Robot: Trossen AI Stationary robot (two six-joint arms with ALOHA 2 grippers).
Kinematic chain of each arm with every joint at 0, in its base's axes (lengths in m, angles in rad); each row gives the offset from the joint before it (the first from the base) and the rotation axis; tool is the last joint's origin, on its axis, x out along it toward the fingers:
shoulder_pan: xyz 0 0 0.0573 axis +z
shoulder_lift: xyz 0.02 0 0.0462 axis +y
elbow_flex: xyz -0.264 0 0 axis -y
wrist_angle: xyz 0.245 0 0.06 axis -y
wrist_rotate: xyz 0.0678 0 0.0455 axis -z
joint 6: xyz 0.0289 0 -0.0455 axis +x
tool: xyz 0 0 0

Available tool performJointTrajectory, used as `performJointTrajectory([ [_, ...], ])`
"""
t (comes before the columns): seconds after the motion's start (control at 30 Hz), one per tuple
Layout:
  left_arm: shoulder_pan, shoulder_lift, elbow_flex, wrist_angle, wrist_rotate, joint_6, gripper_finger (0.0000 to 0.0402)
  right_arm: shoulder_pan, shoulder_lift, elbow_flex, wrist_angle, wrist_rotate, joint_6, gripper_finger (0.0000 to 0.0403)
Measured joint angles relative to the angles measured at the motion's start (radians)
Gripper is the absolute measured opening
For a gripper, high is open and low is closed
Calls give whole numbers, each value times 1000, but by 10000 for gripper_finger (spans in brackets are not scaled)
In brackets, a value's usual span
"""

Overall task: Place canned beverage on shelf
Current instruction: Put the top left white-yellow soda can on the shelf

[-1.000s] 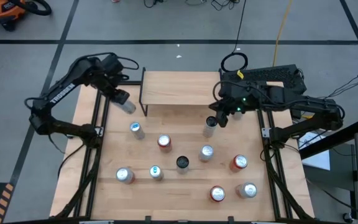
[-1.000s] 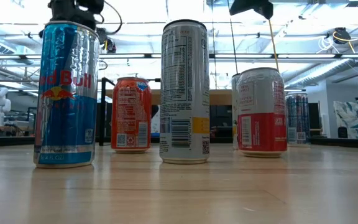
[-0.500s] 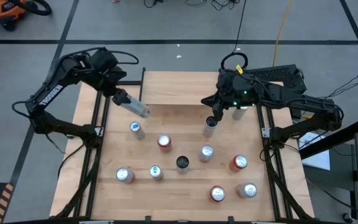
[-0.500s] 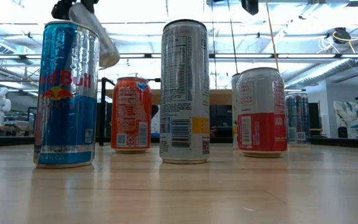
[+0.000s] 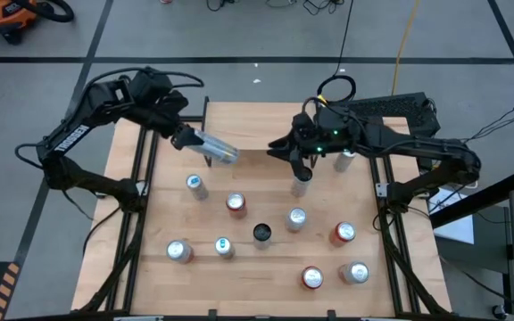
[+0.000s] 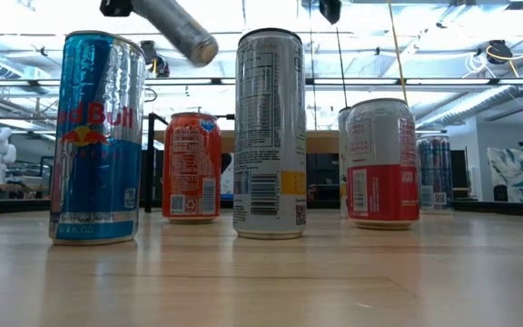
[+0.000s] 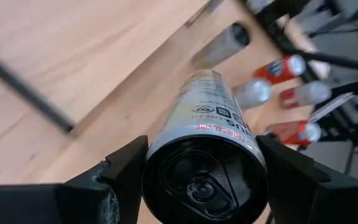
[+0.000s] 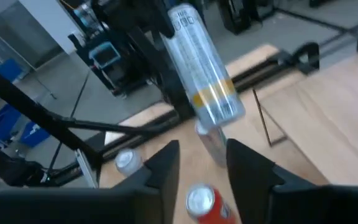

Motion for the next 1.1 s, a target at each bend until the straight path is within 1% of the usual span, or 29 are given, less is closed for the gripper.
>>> performJointTrajectory([
  [0.13, -35, 0, 0, 87, 10, 43, 253, 0, 15, 0, 55, -1, 13, 178],
  [0.23, -57, 0, 0, 124, 26, 108, 253, -2, 17, 0, 70, -1, 16, 221],
  [0.33, -74, 9, 0, 153, 30, 137, 253, -2, 17, 3, 107, 0, -5, 263],
  [0.47, -94, 28, 0, 193, 30, 173, 253, -2, 42, 79, 70, 3, -71, 305],
  [0.57, -108, 43, 0, 237, 29, 196, 253, -4, 88, 162, -35, 2, -138, 317],
  [0.67, -124, 56, 0, 284, 31, 216, 253, -4, 153, 258, -173, 0, -200, 319],
  [0.73, -131, 61, 0, 313, 32, 220, 253, -4, 197, 328, -235, 3, -239, 320],
  [0.93, -135, 71, 0, 330, 31, 220, 253, -8, 303, 495, -401, -2, -295, 320],
  [1.0, -136, 70, 0, 332, 31, 220, 253, -13, 338, 534, -428, -44, -303, 320],
  [1.1, -136, 70, 0, 339, 31, 220, 253, -18, 374, 557, -434, -103, -300, 320],
])
